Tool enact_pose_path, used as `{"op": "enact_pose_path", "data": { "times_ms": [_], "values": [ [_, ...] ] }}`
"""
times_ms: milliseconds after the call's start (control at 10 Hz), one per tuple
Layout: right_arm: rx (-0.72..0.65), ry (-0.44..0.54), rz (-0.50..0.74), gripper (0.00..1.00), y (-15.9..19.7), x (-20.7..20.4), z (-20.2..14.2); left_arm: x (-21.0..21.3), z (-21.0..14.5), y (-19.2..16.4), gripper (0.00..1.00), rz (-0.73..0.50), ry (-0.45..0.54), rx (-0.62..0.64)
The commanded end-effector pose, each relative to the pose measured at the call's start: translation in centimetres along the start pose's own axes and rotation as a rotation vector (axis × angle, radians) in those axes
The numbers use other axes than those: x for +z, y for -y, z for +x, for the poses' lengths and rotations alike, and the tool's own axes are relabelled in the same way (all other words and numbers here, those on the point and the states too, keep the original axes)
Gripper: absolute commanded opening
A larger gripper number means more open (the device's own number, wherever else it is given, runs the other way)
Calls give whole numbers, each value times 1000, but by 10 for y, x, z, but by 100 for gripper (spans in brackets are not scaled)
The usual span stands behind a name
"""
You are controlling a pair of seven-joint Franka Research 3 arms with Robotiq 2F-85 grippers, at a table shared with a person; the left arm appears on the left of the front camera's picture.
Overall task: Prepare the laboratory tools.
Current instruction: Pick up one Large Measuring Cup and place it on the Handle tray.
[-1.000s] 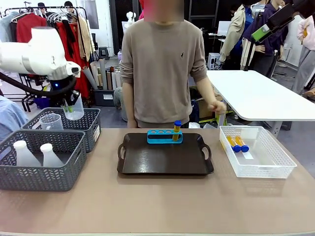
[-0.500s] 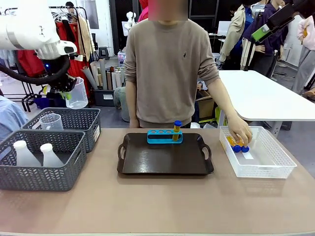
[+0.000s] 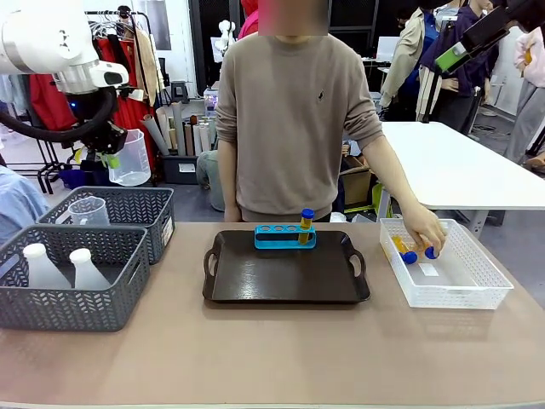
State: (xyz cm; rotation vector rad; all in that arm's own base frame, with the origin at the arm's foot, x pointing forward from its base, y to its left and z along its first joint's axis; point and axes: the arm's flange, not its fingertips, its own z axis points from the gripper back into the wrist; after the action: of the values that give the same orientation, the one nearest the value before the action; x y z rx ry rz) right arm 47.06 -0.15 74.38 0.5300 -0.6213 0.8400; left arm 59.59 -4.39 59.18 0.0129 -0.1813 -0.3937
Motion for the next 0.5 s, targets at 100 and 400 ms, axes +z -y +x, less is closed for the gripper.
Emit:
{"op": "enact_pose_path", "data": {
  "times_ms": [100, 400],
  "values": [
    [0, 3, -5, 100, -2, 1, 1, 5, -2, 1, 0, -8, 4, 0],
    [0, 3, -5, 100, -2, 1, 1, 51, -4, 15, 0, -221, 2, -241]
  ]
}}
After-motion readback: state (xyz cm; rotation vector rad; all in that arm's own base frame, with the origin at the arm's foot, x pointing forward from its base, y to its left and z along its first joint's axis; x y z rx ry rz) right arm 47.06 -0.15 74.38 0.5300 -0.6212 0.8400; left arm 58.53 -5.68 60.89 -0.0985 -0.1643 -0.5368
